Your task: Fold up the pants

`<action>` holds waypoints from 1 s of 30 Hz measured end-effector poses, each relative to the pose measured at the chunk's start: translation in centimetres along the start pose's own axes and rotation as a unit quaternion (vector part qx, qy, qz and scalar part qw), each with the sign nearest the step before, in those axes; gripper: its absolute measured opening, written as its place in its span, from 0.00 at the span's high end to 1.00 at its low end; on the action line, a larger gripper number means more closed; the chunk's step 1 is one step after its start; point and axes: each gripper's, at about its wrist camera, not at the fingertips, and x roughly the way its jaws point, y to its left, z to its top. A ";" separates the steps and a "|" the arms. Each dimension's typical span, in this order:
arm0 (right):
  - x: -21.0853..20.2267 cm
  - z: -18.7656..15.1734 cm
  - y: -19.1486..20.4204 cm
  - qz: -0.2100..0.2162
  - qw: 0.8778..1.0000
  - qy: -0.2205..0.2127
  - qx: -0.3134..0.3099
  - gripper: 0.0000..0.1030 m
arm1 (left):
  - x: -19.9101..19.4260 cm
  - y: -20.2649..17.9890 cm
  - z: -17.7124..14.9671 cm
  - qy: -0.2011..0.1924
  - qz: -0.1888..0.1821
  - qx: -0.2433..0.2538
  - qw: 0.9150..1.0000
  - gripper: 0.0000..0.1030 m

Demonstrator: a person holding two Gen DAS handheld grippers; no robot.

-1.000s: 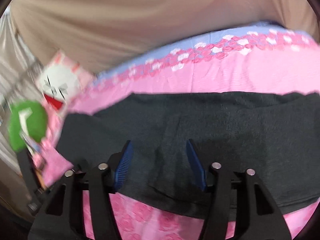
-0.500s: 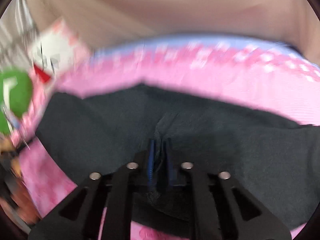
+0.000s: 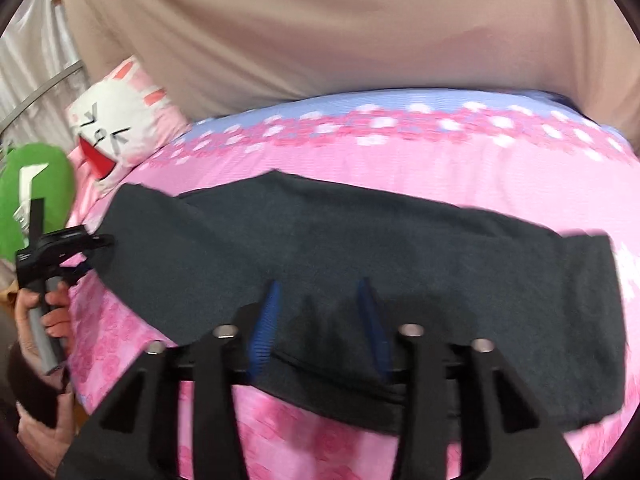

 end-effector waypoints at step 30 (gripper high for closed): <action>-0.8 0.6 -5.0 -0.072 0.996 -0.034 0.045 0.63 | -4.7 -6.3 1.6 -0.078 -0.005 0.102 0.992 0.87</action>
